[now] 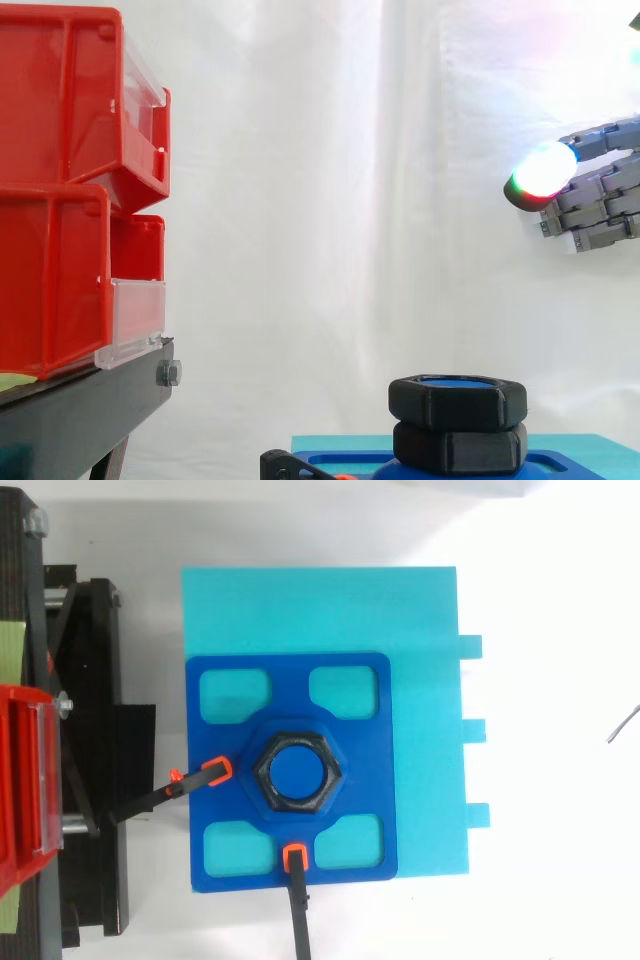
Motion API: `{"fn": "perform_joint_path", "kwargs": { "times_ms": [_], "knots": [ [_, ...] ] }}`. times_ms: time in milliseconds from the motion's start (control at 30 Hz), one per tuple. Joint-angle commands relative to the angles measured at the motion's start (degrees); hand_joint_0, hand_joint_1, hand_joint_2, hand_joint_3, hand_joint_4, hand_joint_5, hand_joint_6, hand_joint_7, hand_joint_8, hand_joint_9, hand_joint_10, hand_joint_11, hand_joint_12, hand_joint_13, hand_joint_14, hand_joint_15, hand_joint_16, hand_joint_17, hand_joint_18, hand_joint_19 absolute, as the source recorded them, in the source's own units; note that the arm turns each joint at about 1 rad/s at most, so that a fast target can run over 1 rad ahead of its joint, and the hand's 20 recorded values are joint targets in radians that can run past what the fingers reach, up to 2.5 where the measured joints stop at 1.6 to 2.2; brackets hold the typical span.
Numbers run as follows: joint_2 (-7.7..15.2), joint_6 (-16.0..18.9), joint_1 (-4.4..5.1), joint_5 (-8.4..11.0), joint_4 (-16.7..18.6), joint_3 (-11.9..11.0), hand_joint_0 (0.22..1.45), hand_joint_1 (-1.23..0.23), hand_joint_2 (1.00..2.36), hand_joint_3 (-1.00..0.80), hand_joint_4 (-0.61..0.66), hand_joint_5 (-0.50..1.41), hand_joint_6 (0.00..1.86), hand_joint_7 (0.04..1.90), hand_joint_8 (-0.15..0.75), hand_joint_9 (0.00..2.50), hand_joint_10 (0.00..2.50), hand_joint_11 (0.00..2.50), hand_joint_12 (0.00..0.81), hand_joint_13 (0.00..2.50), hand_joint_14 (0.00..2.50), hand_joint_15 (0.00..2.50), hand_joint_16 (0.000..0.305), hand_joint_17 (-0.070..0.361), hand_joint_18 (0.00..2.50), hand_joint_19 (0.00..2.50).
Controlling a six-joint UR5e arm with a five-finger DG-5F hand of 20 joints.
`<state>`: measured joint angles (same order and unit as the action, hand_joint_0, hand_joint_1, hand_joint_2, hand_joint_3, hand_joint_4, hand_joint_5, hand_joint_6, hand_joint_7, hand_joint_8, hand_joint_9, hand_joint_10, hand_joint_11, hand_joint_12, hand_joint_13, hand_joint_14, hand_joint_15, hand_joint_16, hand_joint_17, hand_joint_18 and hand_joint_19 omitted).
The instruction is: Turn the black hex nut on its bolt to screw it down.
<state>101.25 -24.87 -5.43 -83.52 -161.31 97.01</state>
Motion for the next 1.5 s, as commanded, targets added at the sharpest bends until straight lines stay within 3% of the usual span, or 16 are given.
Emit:
{"fn": "perform_joint_path", "kwargs": {
  "times_ms": [0,300,433,600,1467],
  "knots": [
    [0.0,0.0,0.07,0.03,0.0,0.0,0.49,-0.33,1.00,-0.50,-0.03,-0.25,0.50,0.62,0.151,0.06,0.00,0.00,0.331,0.00,0.00,0.00,0.050,0.113,0.00,0.06],
    [0.0,0.0,-0.01,0.03,0.0,0.0,0.47,-0.23,1.00,-0.50,-0.01,-0.25,0.50,0.63,0.134,0.00,0.00,0.00,0.326,0.00,0.00,0.00,0.048,0.108,0.00,0.09],
    [0.0,0.0,-0.01,0.03,0.0,0.0,0.47,-0.01,1.00,-0.50,-0.03,-0.22,0.50,0.60,0.113,0.00,0.00,0.00,0.314,0.00,0.00,0.00,0.045,0.101,0.00,0.09],
    [0.0,0.0,-0.01,0.03,0.0,0.0,0.47,0.10,1.00,-0.50,-0.07,-0.23,0.50,0.54,0.088,0.00,0.00,0.00,0.298,0.00,0.00,0.00,0.042,0.095,0.00,0.08],
    [0.0,0.0,-0.01,0.12,0.0,0.0,0.45,-0.01,1.00,-0.50,-0.09,-0.25,0.50,0.50,0.084,0.00,0.00,0.00,0.302,0.00,0.00,0.00,0.040,0.091,0.00,0.02]
  ]
}}
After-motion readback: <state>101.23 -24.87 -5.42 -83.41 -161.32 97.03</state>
